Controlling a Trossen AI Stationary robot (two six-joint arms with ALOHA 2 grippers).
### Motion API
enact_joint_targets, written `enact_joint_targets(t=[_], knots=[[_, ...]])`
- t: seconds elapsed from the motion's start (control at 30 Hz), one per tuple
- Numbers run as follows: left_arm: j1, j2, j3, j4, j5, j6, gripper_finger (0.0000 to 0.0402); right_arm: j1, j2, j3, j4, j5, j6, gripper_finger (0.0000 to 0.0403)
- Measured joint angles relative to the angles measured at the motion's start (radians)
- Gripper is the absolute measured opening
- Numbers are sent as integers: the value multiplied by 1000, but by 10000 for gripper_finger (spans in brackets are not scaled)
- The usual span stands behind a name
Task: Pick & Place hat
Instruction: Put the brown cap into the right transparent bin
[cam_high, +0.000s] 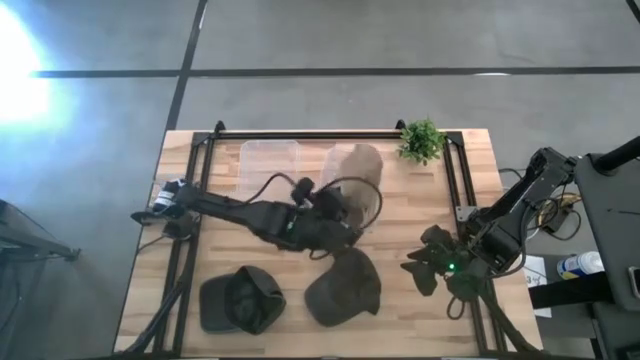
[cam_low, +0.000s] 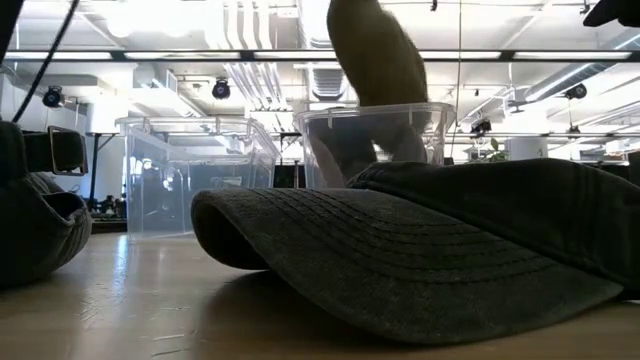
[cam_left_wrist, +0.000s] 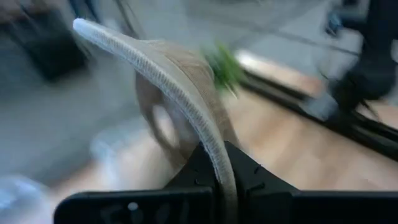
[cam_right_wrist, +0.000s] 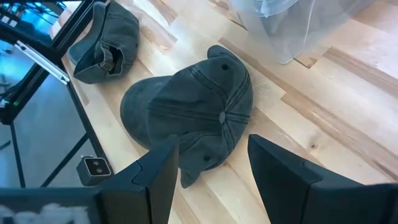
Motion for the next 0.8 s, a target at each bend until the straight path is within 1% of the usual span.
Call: enact_joint_targets(t=[0.03,0.1,0.2,0.27,0.3,0.33,0.4,0.43,0.47,0.53,0.57,0.6,0.67,0.73,0.8], knots=[[-3,-2,28,-14,-66,51,7,0,0,-2,0,1,7,189],[4,-10,72,-53,-137,89,7,0,0,-7,-4,1,15,189],[26,-10,80,-62,-163,104,7,0,0,-14,-3,1,17,189],[30,0,60,-68,-156,118,7,0,0,-17,-4,1,19,189],[29,5,52,-69,-136,107,7,0,0,-17,-4,1,18,189],[28,7,44,-77,-84,84,7,0,0,-17,-4,1,19,189],[31,7,21,-64,54,6,7,0,0,-17,-5,2,32,189],[34,7,6,-56,97,-26,7,0,0,-17,-5,2,39,189],[35,8,-5,-71,117,-54,7,0,0,-17,-7,2,45,189],[41,9,-29,-163,134,-143,7,0,0,-17,-7,3,58,189],[49,11,-44,-196,177,-191,7,0,0,-17,-7,3,59,189],[62,12,-61,-211,241,-230,7,0,0,-17,-7,3,59,189],[85,13,-98,-223,356,-269,7,0,0,-17,-7,3,59,189],[104,18,-133,-204,426,-283,7,0,0,-17,-7,3,59,189],[115,20,-164,-137,455,-300,7,0,0,-17,-7,3,61,189]])
